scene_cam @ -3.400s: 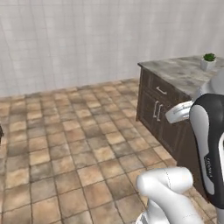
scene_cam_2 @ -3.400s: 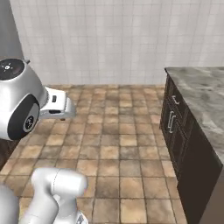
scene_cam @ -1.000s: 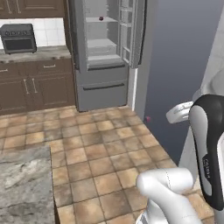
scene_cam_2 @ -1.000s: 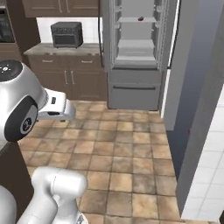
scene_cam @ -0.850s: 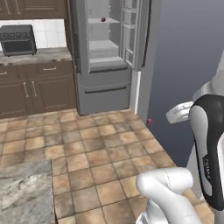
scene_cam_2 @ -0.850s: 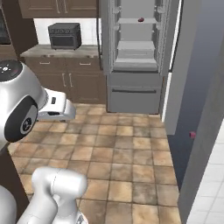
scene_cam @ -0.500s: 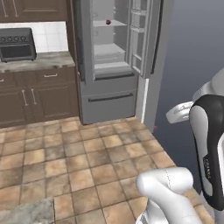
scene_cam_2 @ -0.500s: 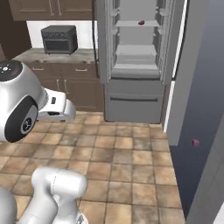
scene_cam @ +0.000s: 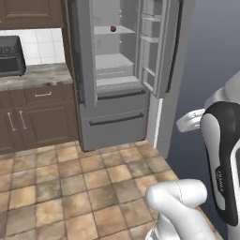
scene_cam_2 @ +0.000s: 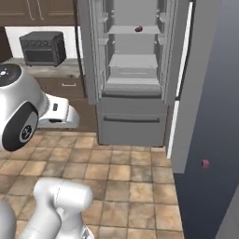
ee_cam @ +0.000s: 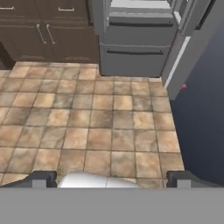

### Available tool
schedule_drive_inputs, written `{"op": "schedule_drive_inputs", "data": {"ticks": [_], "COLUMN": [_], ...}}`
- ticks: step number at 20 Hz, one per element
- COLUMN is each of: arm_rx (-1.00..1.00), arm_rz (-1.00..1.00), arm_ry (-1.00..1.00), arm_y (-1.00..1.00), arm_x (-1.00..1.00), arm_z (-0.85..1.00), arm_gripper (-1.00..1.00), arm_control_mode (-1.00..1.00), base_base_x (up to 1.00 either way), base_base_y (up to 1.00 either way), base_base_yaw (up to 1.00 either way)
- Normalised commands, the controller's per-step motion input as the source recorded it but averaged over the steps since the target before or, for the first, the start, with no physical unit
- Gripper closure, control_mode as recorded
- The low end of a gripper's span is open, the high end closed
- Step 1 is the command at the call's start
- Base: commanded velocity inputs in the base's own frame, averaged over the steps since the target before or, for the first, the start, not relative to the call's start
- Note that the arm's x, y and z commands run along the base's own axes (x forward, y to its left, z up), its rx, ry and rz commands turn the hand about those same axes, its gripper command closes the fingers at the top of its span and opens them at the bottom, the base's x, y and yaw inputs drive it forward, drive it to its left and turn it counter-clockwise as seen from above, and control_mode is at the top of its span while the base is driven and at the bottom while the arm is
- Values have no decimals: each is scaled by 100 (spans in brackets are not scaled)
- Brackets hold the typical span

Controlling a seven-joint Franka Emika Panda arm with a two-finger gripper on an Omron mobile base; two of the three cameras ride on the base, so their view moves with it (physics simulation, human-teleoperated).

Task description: Retrieve the sausage and cheese from the fridge and place them on the cutting board on the counter.

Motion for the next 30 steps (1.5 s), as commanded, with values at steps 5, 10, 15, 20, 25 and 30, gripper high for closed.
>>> {"op": "schedule_drive_inputs", "data": {"ticks": [5,10,15,20,25,30], "arm_rx": [0,0,0,0,0,0], "arm_rz": [0,0,0,0,0,0], "arm_ry": [0,0,0,0,0,0], "arm_y": [0,0,0,0,0,0], "arm_x": [0,0,0,0,0,0], "arm_z": [0,0,0,0,0,0], "arm_gripper": [-100,-100,-100,-100,-100,-100], "arm_control_mode": [100,100,100,100,100,100], "base_base_x": [96,78,93,90,96,77], "base_base_y": [-39,1,0,0,0,-29], "base_base_yaw": [-5,0,0,0,2,0]}}
